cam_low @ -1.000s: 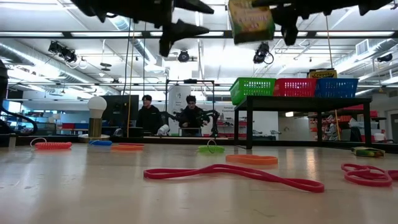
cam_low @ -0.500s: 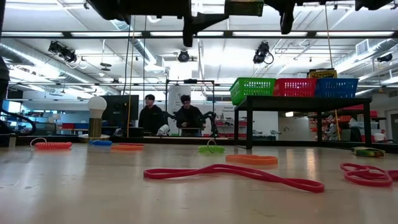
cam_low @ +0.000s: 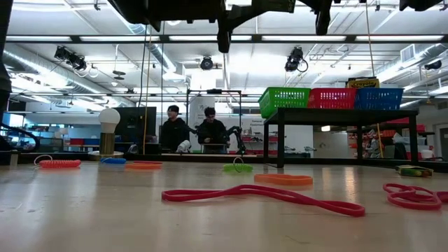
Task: Pick & Place Office Desk Supplies
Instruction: Put the large crayon box into the blue bin
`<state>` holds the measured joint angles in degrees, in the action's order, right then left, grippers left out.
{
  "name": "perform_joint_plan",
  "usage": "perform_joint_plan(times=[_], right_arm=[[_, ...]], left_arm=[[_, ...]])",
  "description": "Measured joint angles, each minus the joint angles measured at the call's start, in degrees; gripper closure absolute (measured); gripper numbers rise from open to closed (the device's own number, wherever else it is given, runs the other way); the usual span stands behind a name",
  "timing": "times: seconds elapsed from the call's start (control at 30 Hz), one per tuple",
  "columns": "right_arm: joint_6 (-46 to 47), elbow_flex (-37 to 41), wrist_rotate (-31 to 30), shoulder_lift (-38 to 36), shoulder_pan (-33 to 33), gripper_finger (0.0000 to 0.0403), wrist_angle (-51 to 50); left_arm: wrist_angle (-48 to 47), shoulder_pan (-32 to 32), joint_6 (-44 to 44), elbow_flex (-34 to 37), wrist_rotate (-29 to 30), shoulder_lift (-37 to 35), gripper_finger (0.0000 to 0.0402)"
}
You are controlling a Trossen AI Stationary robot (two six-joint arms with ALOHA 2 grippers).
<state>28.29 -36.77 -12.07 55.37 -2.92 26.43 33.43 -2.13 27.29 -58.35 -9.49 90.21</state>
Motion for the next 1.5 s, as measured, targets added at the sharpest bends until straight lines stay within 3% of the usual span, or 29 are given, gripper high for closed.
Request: perform_joint_plan(times=[0.07,0.3,0.4,0.53,0.73,0.87,1.0,1.27,1.5], right_arm=[[0.1,0.0,0.0,0.0,0.0,0.029,0.0],[0.0,-0.2,-0.3,-2.6,0.1,0.0221,-5.2],[0.6,-4.0,-0.4,-5.8,1.3,0.0184,-21.0],[-2.7,-15.8,0.2,-6.9,3.6,0.0149,-45.7],[-9.4,-35.4,13.8,4.4,9.8,0.012,-69.8],[-15.3,-45.9,22.4,14.7,12.3,0.0104,-79.2],[-21.6,-55.4,25.7,22.7,14.0,0.0089,-85.5],[-27.3,-65.2,27.8,33.3,15.2,0.0115,-94.4],[-27.3,-65.5,29.2,34.7,15.2,0.0211,-95.6]], left_arm=[[0.1,-0.5,0.0,0.0,-1.0,0.0,0.0283],[-1.1,-1.7,-0.2,0.0,-4.3,-0.4,0.0285],[-5.1,-1.7,-1.3,0.0,-4.1,-0.5,0.0283],[-9.5,-1.7,-3.6,0.0,-3.9,-0.5,0.0282],[-10.5,-1.6,-6.4,0.0,-2.2,-0.5,0.028],[-12.3,-1.6,-7.3,0.0,-0.4,-0.5,0.0279],[-12.9,-1.6,-8.1,0.0,0.3,-0.5,0.0279],[-12.9,-1.6,-9.3,0.0,2.0,-0.5,0.0278],[-12.8,-1.6,-9.2,0.0,2.0,-0.5,0.0277]])
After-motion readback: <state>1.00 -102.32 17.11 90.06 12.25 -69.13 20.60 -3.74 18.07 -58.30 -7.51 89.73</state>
